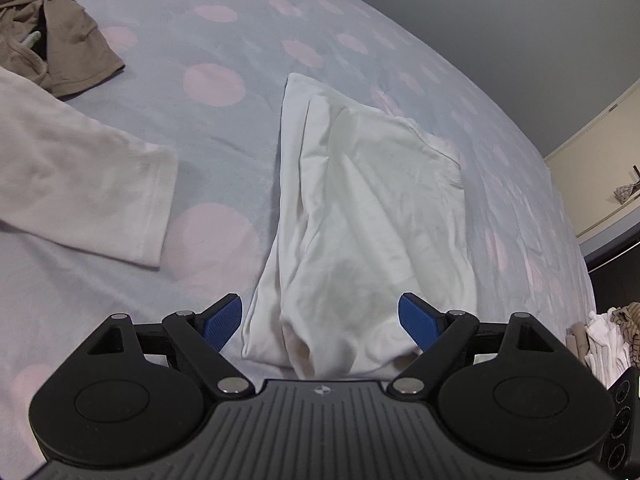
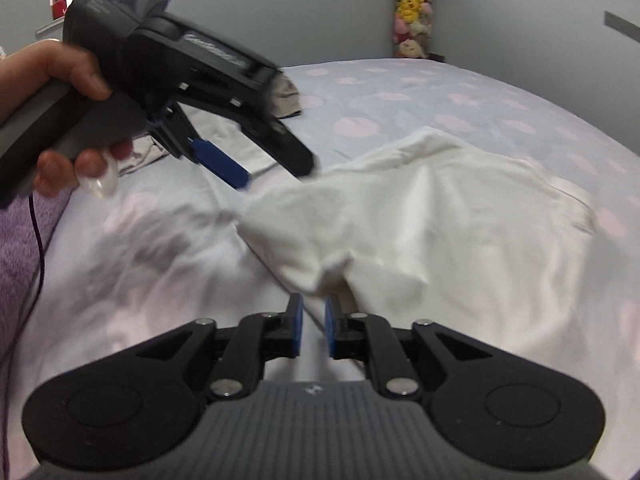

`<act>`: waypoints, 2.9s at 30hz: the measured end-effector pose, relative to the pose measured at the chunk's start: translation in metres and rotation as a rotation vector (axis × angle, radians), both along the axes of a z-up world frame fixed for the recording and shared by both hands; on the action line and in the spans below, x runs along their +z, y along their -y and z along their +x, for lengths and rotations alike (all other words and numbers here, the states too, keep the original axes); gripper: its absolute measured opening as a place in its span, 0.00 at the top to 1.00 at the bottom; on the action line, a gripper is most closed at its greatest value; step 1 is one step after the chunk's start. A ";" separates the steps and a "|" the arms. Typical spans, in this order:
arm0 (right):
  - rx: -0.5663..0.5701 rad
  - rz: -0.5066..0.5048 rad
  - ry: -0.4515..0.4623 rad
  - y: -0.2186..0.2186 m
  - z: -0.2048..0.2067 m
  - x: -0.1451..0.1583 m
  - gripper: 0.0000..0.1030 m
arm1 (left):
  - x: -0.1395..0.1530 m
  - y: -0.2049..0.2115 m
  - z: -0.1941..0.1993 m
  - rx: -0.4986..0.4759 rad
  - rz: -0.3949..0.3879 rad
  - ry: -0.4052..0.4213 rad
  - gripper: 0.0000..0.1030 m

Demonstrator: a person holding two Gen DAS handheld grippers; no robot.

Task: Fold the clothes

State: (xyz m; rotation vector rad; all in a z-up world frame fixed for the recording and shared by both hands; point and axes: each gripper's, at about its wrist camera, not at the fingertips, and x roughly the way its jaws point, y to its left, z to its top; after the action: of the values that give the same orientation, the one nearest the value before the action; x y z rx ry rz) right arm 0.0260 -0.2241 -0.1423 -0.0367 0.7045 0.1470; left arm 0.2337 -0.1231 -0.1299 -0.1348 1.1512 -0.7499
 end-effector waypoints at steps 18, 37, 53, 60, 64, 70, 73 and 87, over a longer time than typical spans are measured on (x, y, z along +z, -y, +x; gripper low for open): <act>-0.214 -0.202 -0.006 0.025 -0.059 -0.014 0.71 | -0.022 -0.004 -0.021 0.045 -0.065 -0.078 0.90; -0.202 -0.450 0.002 0.019 -0.056 -0.022 0.67 | -0.023 -0.022 -0.021 0.104 -0.115 -0.099 0.46; -0.179 -0.495 -0.010 0.018 -0.050 -0.029 0.68 | -0.021 -0.016 -0.008 0.149 -0.177 -0.112 0.94; -0.208 -0.474 0.029 0.022 -0.055 -0.012 0.93 | 0.012 -0.025 -0.009 0.126 -0.210 -0.015 0.96; -0.230 -0.460 -0.025 0.032 -0.061 -0.015 0.98 | -0.018 -0.037 -0.007 0.162 -0.136 -0.074 0.97; -0.238 -0.440 -0.071 0.036 -0.061 -0.027 0.98 | -0.053 -0.055 -0.015 0.206 -0.143 -0.149 0.96; -0.264 -0.405 -0.087 0.043 -0.064 -0.026 0.99 | -0.052 -0.063 -0.017 0.217 -0.200 -0.152 0.94; -0.375 -0.123 -0.018 0.076 -0.070 0.009 0.73 | -0.036 -0.079 -0.025 0.286 -0.251 -0.087 0.54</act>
State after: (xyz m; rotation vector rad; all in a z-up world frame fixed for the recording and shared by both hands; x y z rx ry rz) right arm -0.0443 -0.3004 -0.1331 -0.0206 0.7259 -0.2557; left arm 0.2092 -0.0440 -0.1660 -0.5358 1.0869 -0.6354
